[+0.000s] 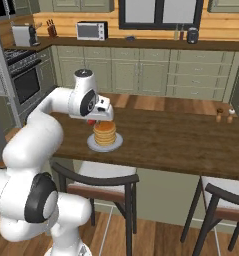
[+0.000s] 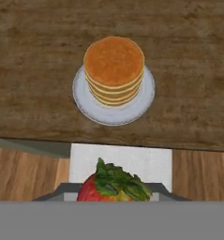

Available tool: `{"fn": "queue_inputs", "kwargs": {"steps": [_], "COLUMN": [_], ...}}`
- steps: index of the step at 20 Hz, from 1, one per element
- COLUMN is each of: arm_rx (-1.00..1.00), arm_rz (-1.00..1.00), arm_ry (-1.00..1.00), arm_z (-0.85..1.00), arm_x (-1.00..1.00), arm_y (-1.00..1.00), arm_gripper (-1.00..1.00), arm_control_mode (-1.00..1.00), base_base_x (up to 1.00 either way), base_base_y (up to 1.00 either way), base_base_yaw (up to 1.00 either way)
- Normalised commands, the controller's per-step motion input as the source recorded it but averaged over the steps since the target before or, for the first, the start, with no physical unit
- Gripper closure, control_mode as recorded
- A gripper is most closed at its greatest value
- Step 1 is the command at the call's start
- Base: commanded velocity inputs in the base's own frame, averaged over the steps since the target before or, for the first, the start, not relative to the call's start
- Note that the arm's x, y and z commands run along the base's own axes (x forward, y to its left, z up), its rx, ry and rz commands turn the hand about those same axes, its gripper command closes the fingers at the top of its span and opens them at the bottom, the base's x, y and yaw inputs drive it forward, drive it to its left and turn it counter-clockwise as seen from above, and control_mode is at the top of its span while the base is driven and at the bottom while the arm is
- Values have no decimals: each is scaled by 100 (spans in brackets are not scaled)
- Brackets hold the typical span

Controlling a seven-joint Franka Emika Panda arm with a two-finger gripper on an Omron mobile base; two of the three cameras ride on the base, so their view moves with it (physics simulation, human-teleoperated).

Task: Take the strawberry from the fridge and place it on top of the pancake, located on the dining counter.

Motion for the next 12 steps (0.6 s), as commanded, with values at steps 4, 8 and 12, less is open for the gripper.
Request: {"fn": "queue_inputs", "kwargs": {"steps": [4,8,12], "arm_rx": [-10,-1,0], "arm_rz": [0,0,0], "arm_ry": [-3,4,14], "arm_z": [-29,0,-27], "arm_x": [100,100,84], "arm_y": [4,0,6], "arm_gripper": [100,100,100], "arm_control_mode": [-100,-100,-100], "base_base_x": [0,0,0], "base_base_y": [0,0,0], "base_base_yaw": [0,0,0]}}
